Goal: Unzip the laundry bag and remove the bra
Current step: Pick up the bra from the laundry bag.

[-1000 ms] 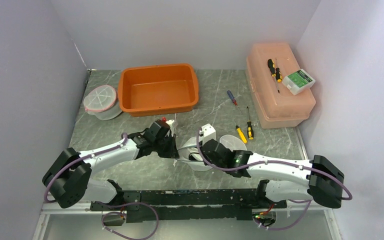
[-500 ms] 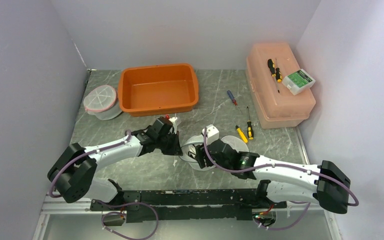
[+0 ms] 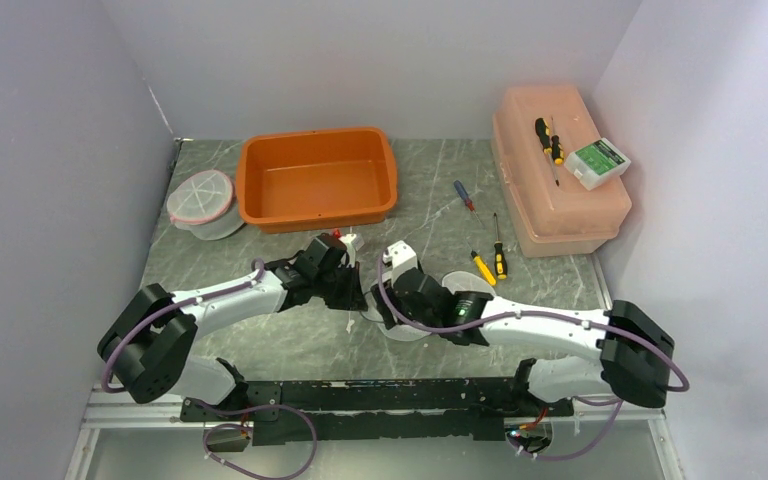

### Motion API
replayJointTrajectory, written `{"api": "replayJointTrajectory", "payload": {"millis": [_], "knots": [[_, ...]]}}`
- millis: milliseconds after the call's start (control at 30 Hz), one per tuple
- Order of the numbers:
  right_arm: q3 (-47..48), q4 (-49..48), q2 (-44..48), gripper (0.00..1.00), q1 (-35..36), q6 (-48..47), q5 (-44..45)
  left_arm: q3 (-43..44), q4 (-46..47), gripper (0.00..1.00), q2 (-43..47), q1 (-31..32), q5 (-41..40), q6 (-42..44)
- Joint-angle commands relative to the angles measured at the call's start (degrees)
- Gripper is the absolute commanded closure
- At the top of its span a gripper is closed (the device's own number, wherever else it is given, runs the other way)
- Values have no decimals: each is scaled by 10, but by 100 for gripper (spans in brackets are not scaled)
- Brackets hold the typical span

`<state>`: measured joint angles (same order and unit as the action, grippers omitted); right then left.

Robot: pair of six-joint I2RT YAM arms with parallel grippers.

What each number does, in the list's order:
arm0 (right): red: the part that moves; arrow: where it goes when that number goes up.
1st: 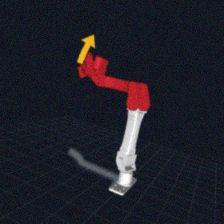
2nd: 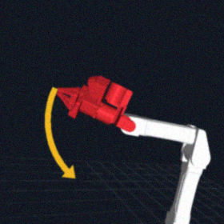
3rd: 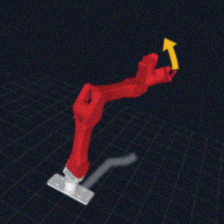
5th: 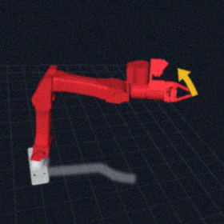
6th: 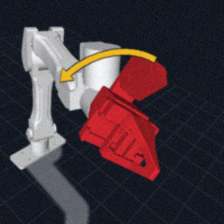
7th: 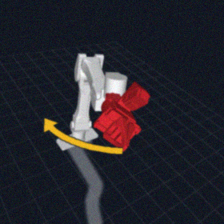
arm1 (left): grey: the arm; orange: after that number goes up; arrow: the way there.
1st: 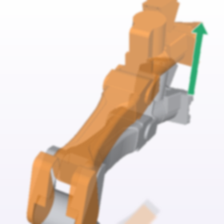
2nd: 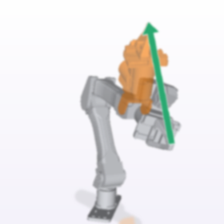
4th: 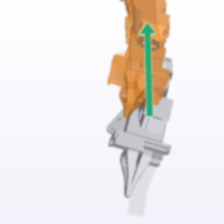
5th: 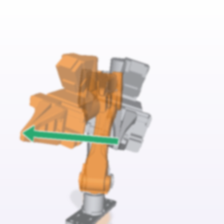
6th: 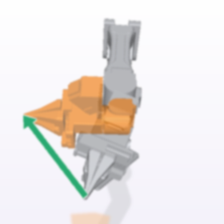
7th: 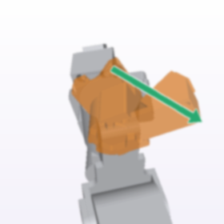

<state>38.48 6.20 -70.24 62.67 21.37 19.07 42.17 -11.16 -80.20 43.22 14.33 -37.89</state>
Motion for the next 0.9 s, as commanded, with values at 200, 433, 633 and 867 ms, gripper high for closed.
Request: {"api": "replayJointTrajectory", "payload": {"millis": [200,433,633,867], "knots": [[36,9,-74,35,6,-8,23,22,17,98,9,4,13,8],[15,4,-51,69,7,3,46,24,13,97,10,5,13,9],[-6,-5,20,96,7,-1,17,25,6,97,14,6,6,11],[-33,-17,115,100,-13,-35,-134,50,-13,97,16,5,-20,-3]]}}
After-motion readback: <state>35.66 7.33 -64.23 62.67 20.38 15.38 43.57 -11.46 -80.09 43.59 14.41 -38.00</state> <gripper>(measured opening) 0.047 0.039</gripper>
